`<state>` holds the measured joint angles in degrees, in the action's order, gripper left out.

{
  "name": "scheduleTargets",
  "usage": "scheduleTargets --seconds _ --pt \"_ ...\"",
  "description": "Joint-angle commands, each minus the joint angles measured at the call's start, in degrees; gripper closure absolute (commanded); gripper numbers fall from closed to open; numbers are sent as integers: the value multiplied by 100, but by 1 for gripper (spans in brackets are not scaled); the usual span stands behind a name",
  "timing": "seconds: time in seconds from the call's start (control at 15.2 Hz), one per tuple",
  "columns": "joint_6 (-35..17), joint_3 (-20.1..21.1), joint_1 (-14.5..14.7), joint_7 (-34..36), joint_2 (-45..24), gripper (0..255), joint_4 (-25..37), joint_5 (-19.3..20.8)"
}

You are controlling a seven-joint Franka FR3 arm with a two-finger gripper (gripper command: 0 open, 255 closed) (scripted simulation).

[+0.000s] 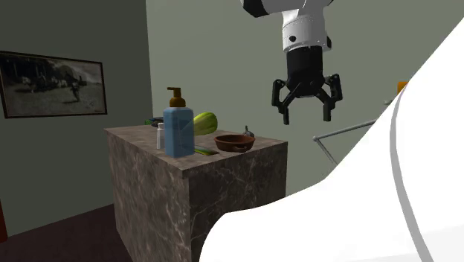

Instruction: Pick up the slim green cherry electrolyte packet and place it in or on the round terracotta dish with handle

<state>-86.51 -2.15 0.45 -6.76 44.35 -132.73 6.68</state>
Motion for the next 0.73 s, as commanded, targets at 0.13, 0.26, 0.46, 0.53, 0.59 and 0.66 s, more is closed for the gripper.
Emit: scheduleTargets --seconds 0.13,0.26,0.46,0.53,0.59,0.66 --pt "-285 68 134 -66 -280 0 39 -68" --pt "-558 139 266 -134 -567 0 98 -132" --pt "-943 252 455 -243 -1008 0 222 -218" --pt "-1065 292 515 -280 -1157 0 272 -245" --pt "-1183 333 574 -317 -1307 0 327 -269" --pt "-1298 374 633 -355 -1457 0 386 -292"
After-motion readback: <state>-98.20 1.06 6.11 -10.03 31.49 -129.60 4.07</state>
